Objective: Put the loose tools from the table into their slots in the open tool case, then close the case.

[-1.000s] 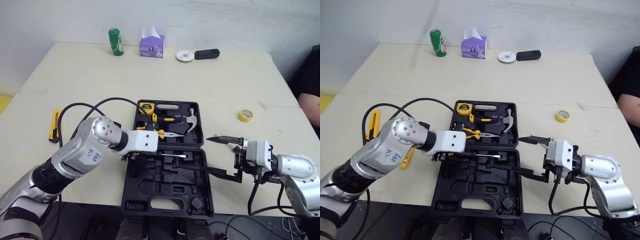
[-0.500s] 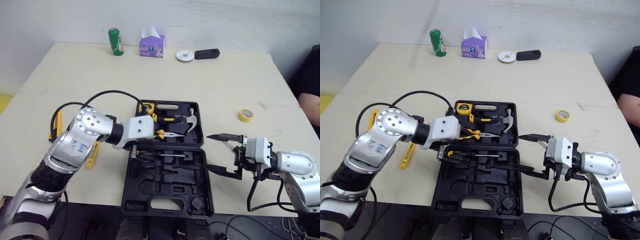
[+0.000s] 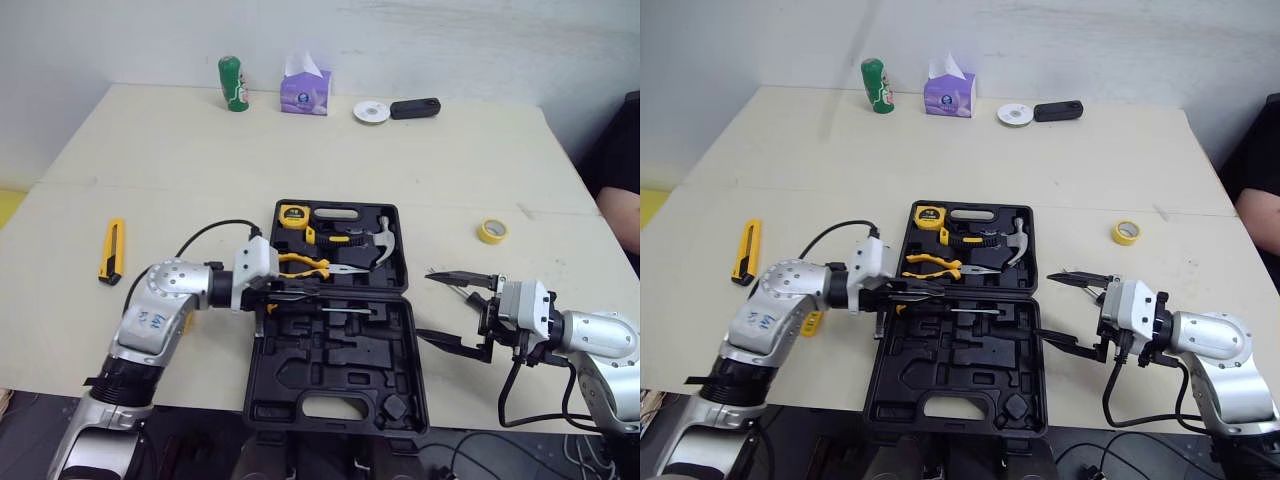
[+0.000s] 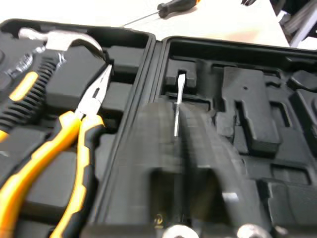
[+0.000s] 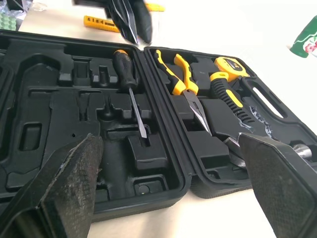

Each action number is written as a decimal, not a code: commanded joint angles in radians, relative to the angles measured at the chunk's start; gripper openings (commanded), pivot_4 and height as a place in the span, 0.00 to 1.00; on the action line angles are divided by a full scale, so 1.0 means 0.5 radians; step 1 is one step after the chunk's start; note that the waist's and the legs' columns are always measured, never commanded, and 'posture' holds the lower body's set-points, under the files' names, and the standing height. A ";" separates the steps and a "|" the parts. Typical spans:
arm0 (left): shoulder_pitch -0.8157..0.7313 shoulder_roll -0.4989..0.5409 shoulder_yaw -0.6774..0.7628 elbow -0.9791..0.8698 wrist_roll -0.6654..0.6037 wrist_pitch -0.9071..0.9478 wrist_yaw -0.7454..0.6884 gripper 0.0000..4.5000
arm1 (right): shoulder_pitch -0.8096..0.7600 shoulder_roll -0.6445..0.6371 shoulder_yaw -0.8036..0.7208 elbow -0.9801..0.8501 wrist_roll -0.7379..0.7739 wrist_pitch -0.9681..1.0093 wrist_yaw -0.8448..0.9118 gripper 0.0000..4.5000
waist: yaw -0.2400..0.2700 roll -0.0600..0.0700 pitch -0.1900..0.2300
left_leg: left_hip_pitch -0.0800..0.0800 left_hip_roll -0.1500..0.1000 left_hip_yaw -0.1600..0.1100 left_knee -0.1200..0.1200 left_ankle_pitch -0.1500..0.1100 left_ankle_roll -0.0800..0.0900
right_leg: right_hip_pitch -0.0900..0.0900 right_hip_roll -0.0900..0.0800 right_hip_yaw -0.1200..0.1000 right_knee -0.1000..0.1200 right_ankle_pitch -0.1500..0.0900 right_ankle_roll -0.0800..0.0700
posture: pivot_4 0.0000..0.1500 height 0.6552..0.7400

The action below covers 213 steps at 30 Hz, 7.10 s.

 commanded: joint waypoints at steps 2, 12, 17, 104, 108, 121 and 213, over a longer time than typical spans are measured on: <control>0.002 0.001 -0.061 -0.005 0.019 -0.050 -0.009 0.02 | 0.036 -0.010 -0.075 -0.074 0.016 -0.021 -0.026 1.00 | 0.003 0.000 0.000 | 0.000 0.000 0.000 0.000 -0.001 0.000 | 0.000 0.000 0.000 0.000 0.000 0.000 | 1.00 1.00; -0.099 -0.010 -0.143 0.232 0.128 -0.137 -0.007 0.02 | 0.086 -0.018 -0.094 -0.166 0.037 0.024 -0.091 1.00 | 0.003 0.000 0.000 | 0.000 0.001 0.000 0.000 -0.002 -0.001 | 0.000 0.000 0.000 -0.001 0.000 0.000 | 1.00 1.00; -0.095 0.014 -0.234 0.254 0.232 -0.284 -0.047 0.02 | 0.115 -0.022 -0.113 -0.177 0.033 0.025 -0.096 1.00 | 0.005 0.000 0.000 | 0.000 0.000 0.000 0.000 -0.002 0.000 | 0.000 0.000 0.000 -0.001 0.000 0.000 | 1.00 1.00; 0.696 0.894 1.747 2.115 -0.240 -0.840 0.588 0.99 | 0.899 0.133 -1.414 1.840 -0.098 -1.078 -0.741 1.00 | -0.044 0.025 -0.016 | 0.036 0.002 0.005 -0.068 -0.018 -0.031 | 0.013 -0.001 0.005 -0.036 -0.008 -0.008 | 1.00 1.00; 0.651 0.894 1.744 2.132 -0.240 -0.884 0.582 0.99 | 0.839 0.118 -1.382 1.869 -0.100 -1.100 -0.735 1.00 | -0.058 0.026 -0.017 | 0.040 0.001 0.006 -0.069 -0.019 -0.029 | 0.017 -0.002 0.008 -0.036 -0.006 -0.006 | 1.00 1.00; 0.664 0.682 1.573 1.409 -0.327 -0.921 0.406 0.99 | 0.532 0.109 -1.112 1.442 -0.019 -0.963 -0.576 1.00 | -0.093 0.027 -0.017 | 0.040 0.001 0.007 -0.066 -0.016 -0.034 | 0.018 -0.002 0.007 -0.033 -0.005 -0.005 | 1.00 1.00; 0.393 0.480 0.447 -0.845 -1.012 0.358 -0.070 1.00 | -0.164 -0.541 -0.236 0.555 -0.154 0.595 0.084 0.24 | -0.043 0.033 -0.012 | 0.033 0.001 0.003 -0.046 -0.004 -0.014 | 0.024 0.004 0.003 -0.032 -0.004 -0.001 | 1.00 1.00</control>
